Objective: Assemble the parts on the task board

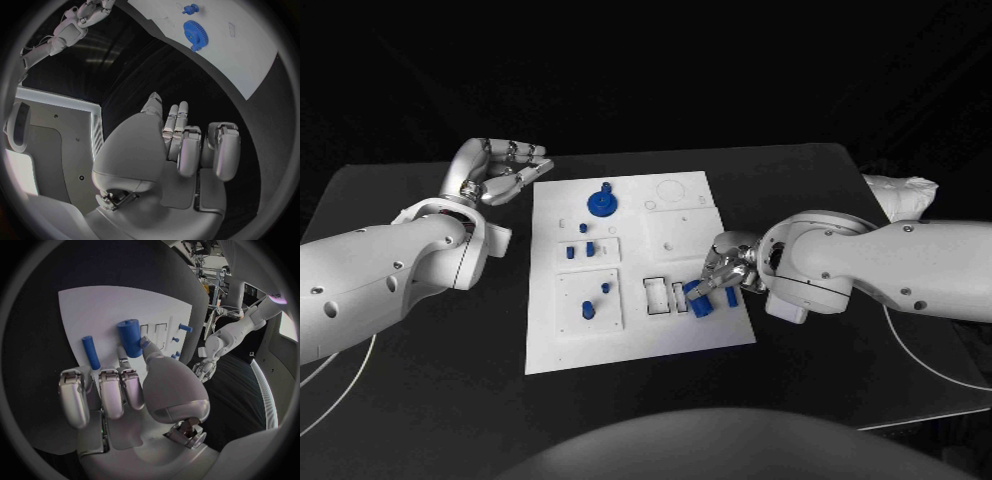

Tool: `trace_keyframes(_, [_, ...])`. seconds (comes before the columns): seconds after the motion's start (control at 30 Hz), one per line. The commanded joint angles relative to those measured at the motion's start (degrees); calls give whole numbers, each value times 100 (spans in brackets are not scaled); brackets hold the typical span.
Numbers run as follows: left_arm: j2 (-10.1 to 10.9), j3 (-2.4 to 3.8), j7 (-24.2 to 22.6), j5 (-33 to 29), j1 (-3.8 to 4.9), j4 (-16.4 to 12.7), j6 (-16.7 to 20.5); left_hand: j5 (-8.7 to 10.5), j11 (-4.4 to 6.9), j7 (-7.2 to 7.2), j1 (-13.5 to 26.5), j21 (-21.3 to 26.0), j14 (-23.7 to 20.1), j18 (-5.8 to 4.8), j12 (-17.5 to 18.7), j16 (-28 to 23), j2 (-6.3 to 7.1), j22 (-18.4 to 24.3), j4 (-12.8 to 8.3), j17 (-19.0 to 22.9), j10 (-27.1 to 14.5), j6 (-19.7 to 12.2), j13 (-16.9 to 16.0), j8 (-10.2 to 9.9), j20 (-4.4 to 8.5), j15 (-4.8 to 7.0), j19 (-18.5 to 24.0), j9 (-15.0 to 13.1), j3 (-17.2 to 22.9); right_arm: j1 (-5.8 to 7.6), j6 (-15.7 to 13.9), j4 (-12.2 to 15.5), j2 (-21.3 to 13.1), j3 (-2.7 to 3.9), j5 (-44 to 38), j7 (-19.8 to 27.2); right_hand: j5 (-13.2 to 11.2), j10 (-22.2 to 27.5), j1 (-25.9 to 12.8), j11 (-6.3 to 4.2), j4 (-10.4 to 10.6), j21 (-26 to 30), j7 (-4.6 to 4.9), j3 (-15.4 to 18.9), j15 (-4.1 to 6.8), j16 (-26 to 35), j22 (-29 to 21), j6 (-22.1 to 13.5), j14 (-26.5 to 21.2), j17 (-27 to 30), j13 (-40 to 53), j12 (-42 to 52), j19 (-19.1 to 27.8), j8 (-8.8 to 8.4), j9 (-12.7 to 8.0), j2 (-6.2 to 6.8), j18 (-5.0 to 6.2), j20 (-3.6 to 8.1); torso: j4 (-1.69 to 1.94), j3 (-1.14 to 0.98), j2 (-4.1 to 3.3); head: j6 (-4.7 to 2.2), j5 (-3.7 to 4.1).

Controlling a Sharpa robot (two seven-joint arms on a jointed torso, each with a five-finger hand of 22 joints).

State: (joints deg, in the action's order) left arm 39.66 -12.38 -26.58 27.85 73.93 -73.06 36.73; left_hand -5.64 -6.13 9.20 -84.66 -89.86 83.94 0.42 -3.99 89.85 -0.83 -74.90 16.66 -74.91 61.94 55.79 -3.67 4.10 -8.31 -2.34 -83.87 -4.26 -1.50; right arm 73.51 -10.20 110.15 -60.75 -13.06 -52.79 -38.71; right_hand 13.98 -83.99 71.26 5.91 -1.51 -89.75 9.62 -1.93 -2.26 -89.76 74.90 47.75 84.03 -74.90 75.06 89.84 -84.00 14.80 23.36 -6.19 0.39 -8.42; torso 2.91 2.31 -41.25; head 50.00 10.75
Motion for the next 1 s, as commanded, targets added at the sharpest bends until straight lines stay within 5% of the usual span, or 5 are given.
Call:
trace_keyframes(0.03, [-6, 6, -69, 21, 3, -13, -73, -35, -10, 3, -4, -14, 606, -42, -6, 15, -43, -1510, 7, -1509, 36, 51, -1, -16, 4, 4, -613, 5, -35, -59, -258, -33, -4, -47, -40, -49, 17, -601, 53, -31, 3, -25, -5, -19, -4, -24, 1510, 43, 597, -1510, 1494, 16, -600, -1, -161, -38, -39, -14, 0, 0, -2, 0, -5])
trace_keyframes(0.47, [-16, 6, -69, 21, 3, -4, -82, -35, -10, 3, -4, -14, 606, -42, -6, 15, -43, -1510, 7, -1509, 36, 51, -1, -16, 4, 4, -613, 5, -35, -65, -404, -62, -15, -47, -14, 15, -26, -601, -3, -32, 11, -25, -3, -17, 0, -24, 1510, 69, 597, -1510, 1494, 16, -600, -30, -182, 26, -39, -7, 2, 4, 4, 0, 11])
trace_keyframes(1.0, [-20, 6, -63, 21, 3, -5, -90, -34, -8, 1, -4, -14, 606, -42, -8, 15, -52, -1510, 9, -1509, 44, 58, -1, -15, 5, 5, -613, 4, -54, -74, 214, -169, 39, -47, -134, -271, -156, -601, -247, -51, 55, -25, -21, 64, 18, -24, 1510, -301, 597, -1510, 1494, 16, -600, -123, -184, 277, -39, 10, 5, 2, -1, 0, 17])
